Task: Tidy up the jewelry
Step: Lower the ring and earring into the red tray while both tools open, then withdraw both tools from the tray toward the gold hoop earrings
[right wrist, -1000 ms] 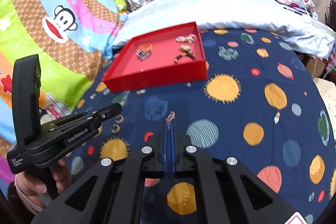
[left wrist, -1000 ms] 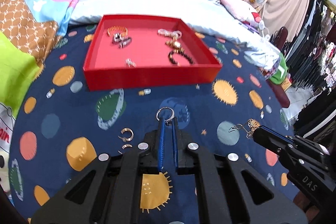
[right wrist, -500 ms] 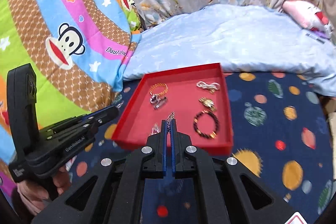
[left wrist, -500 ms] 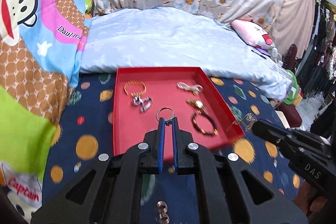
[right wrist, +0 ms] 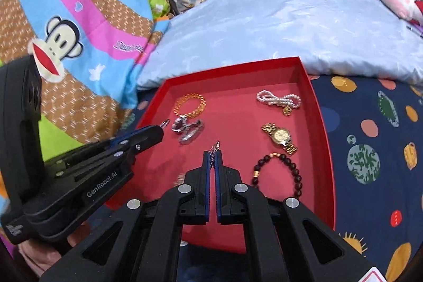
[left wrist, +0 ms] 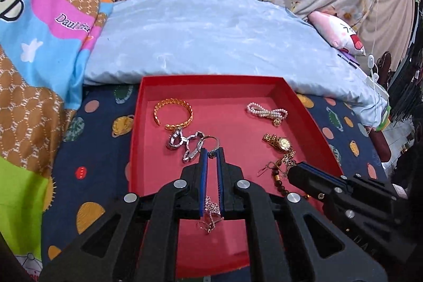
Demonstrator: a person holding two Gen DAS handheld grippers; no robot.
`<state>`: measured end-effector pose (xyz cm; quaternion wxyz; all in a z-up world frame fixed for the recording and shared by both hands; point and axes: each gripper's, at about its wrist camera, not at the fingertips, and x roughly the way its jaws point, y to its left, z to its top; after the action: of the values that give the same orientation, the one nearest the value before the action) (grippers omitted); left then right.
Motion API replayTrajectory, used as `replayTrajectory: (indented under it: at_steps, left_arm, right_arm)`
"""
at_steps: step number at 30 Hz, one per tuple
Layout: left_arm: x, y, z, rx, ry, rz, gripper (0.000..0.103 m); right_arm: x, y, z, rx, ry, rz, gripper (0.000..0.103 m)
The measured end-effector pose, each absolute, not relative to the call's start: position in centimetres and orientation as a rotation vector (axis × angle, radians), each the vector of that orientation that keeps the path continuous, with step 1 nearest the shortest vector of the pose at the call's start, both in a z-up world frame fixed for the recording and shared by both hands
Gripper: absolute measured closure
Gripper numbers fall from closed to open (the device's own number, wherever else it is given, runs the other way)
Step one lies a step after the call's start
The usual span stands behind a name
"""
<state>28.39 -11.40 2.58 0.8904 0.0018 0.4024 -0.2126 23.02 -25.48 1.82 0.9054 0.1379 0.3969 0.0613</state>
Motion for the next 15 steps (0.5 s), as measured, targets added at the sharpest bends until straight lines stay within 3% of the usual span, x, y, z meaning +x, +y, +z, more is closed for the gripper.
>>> replayTrajectory:
  at_steps: [1,2,3,5,15]
  left_arm:
    - [28.5,-11.5,2.4,0.009,0.836,-0.434,0.097]
    - [28.6,-11.5,2.3,0.014,0.837,-0.418,0.089]
    - [28.6,-11.5,2.3,0.014,0.834,-0.403,0.073]
    - [28.3,-11.1,2.7,0.015,0.816,-0.383,0.060]
    - [22.2,-5.6,5.3,0.008,0.776,-0.380,0.058]
  right_arm:
    - [23.0,-25.4,1.7,0.269,0.814,0.114,0.098]
    - [23.0,-25.5,1.8,0.259,0.810,0.100,0.096]
    - [22.8,-25.5,1.9,0.244,0.808,0.086,0.095]
    - [22.1,-25.7,2.4,0.230,0.789,0.062,0.092]
    - [13.3,-23.8,3.9,0.209,0.793,0.113,0.082]
